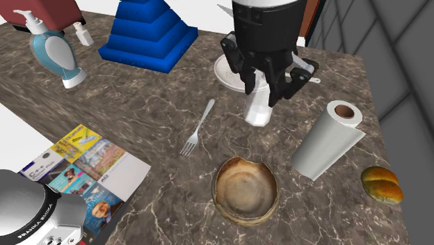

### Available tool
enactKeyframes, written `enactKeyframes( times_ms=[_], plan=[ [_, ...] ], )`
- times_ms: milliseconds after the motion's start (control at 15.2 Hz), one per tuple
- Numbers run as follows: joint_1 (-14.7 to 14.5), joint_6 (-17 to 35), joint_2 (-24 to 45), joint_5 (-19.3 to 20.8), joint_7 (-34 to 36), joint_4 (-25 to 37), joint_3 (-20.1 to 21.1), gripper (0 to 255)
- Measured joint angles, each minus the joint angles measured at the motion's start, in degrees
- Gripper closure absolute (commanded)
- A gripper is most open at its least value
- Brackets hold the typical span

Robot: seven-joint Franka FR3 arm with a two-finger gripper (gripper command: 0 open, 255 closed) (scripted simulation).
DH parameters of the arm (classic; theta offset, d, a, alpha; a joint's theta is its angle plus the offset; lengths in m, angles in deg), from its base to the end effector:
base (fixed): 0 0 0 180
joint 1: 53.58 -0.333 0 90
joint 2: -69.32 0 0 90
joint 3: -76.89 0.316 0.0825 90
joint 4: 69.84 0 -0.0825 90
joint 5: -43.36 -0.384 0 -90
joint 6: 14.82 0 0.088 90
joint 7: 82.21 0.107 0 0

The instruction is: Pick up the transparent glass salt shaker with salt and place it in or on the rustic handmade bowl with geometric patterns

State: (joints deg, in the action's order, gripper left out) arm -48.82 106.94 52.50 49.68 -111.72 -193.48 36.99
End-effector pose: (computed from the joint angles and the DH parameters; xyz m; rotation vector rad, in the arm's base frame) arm 0.3400 -0.3748 0.5100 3.0589 -0.3263 0.3263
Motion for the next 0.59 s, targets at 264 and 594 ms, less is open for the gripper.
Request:
enactKeyframes(
  times_ms=[264, 594],
  plan=[
    [2.3, -2.2, -2.9, 1.7, -3.7, -0.1, -2.3, 255],
    [5.3, -3.8, -6.4, 4.0, -8.7, -1.1, -5.5, 255]
  ],
)
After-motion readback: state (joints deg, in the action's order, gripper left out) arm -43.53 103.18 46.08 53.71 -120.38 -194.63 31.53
